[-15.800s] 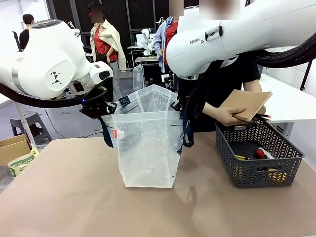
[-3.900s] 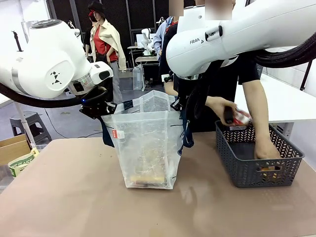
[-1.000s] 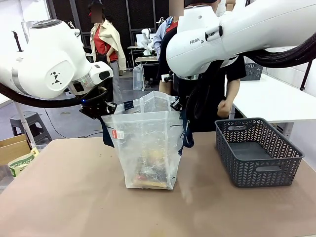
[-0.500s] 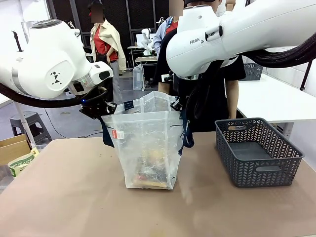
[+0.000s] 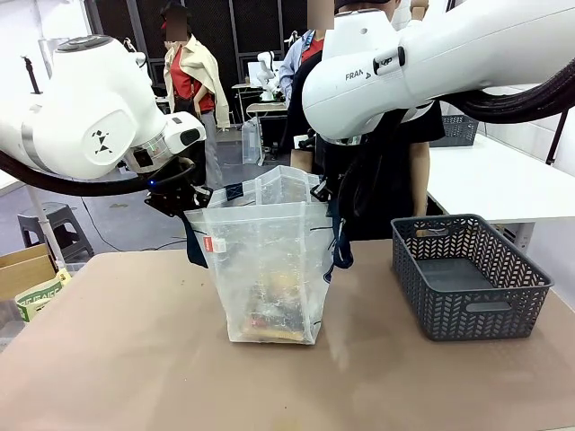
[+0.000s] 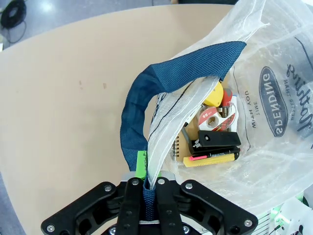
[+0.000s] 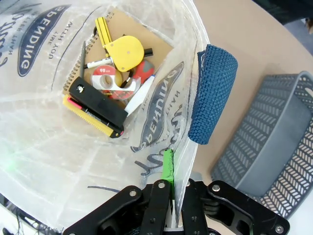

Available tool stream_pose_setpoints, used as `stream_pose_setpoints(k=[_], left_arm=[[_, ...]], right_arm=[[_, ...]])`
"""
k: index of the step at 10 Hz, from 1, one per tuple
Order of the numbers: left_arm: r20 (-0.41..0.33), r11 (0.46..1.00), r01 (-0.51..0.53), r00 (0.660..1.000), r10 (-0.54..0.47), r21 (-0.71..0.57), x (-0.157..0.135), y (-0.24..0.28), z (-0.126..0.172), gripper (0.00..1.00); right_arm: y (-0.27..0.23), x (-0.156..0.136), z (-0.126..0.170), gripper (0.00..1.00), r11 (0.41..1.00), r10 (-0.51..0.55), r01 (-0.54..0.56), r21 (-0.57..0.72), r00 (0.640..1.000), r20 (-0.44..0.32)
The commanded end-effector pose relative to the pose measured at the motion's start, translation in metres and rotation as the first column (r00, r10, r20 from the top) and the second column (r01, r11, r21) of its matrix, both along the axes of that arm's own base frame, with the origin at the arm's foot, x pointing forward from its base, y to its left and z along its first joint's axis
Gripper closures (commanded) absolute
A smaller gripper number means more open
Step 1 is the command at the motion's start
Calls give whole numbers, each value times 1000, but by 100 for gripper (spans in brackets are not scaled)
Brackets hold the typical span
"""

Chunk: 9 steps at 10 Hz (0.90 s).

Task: Transfer purchased items from the store into the shopping bag.
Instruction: Move the Reusable shopping bag to the right side of the table.

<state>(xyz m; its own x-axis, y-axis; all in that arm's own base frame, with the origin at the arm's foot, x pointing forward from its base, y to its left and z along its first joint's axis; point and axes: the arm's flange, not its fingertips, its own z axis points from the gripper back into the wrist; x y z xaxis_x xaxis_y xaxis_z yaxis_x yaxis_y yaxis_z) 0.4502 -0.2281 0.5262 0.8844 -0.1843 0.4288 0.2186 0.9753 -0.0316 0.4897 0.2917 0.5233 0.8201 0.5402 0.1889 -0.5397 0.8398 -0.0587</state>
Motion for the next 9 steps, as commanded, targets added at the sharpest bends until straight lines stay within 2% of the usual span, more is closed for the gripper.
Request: stream_pose_setpoints(k=[1, 9], left_arm=[[12, 1000, -2, 1000, 2, 13, 0, 3, 2, 100], [12, 1000, -2, 1000, 2, 13, 0, 3, 2, 100]], right_arm=[[-2, 0, 0, 100, 1000, -2, 2, -1, 1000, 0], [-2, 0, 0, 100, 1000, -2, 2, -1, 1000, 0]])
